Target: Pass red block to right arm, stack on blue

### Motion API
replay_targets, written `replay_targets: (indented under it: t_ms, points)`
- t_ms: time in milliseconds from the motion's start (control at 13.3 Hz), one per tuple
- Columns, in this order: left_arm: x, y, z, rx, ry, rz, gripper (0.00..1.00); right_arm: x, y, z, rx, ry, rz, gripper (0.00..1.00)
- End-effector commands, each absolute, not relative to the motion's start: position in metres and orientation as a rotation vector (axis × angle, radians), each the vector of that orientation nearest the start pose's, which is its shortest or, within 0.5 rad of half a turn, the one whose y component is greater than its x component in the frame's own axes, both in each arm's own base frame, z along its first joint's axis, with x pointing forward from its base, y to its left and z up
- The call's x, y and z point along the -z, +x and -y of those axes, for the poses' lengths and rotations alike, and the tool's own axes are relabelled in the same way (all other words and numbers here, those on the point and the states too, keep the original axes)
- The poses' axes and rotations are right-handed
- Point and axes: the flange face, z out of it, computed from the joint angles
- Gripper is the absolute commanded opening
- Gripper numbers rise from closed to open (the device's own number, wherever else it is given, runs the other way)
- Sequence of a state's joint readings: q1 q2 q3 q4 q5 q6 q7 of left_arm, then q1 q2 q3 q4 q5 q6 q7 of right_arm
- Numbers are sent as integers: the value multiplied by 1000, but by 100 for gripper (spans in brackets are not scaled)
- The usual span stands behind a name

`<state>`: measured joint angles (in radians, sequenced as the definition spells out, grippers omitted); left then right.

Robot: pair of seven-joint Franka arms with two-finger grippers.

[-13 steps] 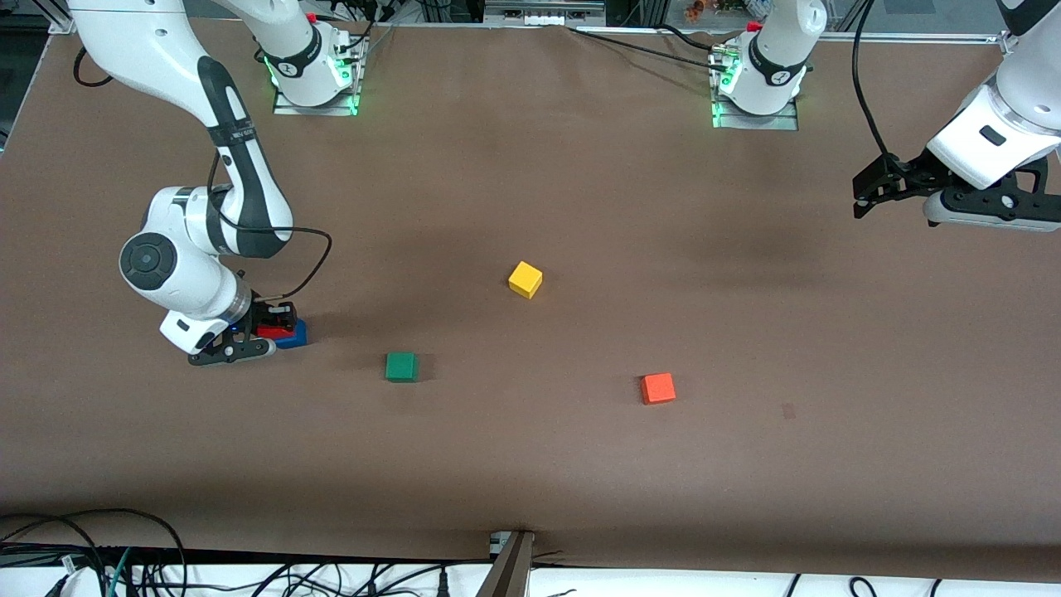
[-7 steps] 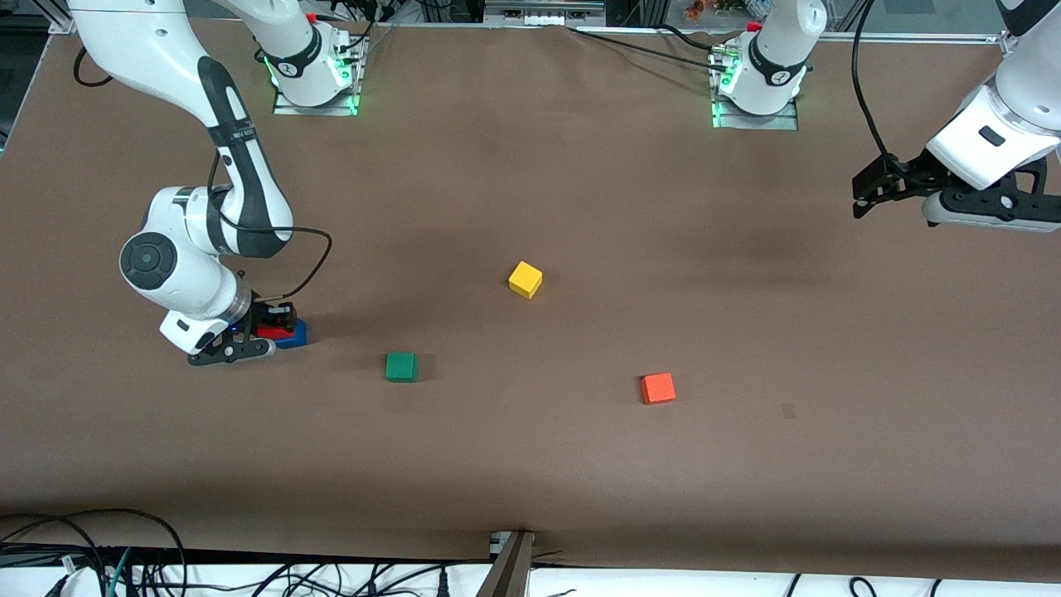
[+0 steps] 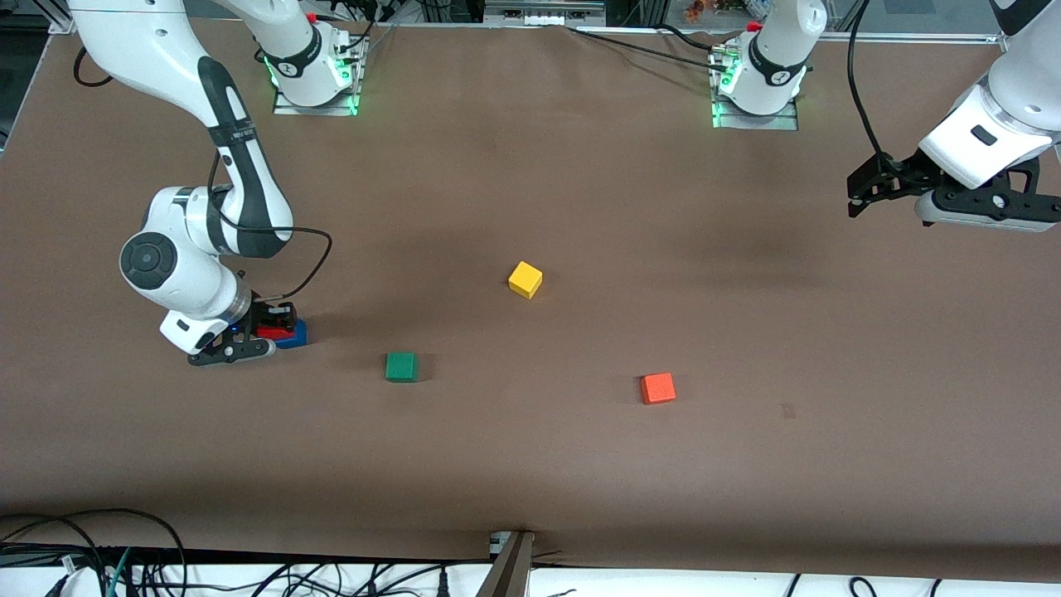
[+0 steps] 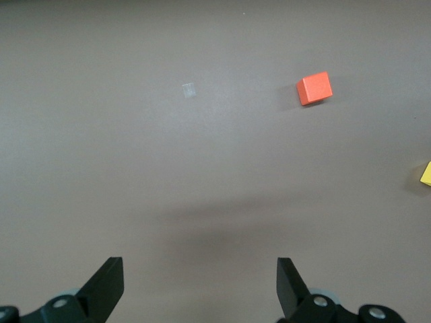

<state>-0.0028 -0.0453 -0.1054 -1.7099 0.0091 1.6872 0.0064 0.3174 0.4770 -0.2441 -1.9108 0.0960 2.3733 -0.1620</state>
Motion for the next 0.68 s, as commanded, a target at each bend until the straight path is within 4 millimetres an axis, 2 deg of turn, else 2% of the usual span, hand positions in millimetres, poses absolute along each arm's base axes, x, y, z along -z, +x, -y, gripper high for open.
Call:
replay_targets:
  t_ms: [0, 75, 603]
  points:
    - [-599, 548, 61, 30, -3093, -169, 100, -246, 621, -55, 5, -3176, 311, 87]
    - [-599, 548, 60, 30, -3093, -167, 100, -246, 621, -55, 1, -3176, 306, 100]
    - [-599, 548, 60, 28, -3093, -167, 100, -268, 635, -54, 51, -3172, 326, 100]
